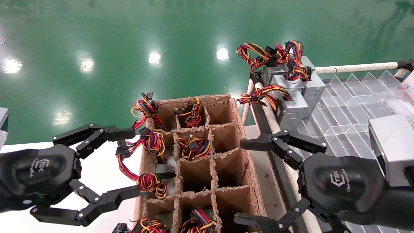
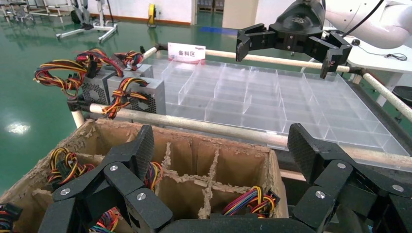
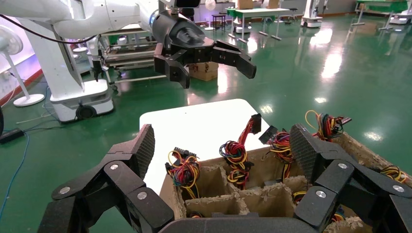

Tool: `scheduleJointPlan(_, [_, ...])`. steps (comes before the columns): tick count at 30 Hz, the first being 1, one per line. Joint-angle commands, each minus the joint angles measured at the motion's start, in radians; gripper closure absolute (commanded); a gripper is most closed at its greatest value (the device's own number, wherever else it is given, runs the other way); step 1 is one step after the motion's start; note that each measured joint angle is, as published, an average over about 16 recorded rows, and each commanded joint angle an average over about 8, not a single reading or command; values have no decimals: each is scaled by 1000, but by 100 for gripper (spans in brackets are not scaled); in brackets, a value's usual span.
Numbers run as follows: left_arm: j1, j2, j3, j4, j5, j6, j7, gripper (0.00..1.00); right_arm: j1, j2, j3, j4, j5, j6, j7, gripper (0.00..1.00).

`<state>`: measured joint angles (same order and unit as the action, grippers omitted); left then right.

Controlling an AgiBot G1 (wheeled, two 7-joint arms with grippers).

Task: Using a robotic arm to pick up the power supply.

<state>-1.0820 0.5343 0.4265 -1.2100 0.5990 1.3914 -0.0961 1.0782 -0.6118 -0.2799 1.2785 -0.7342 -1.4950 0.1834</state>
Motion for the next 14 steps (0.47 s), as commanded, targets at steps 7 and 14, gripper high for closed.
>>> scheduleJointPlan(7, [0, 0, 0, 0, 0, 0, 0, 0, 0, 0, 0, 0, 0, 0, 0, 0])
scheduleJointPlan(14, [0, 0, 0, 0, 0, 0, 0, 0, 0, 0, 0, 0, 0, 0, 0, 0])
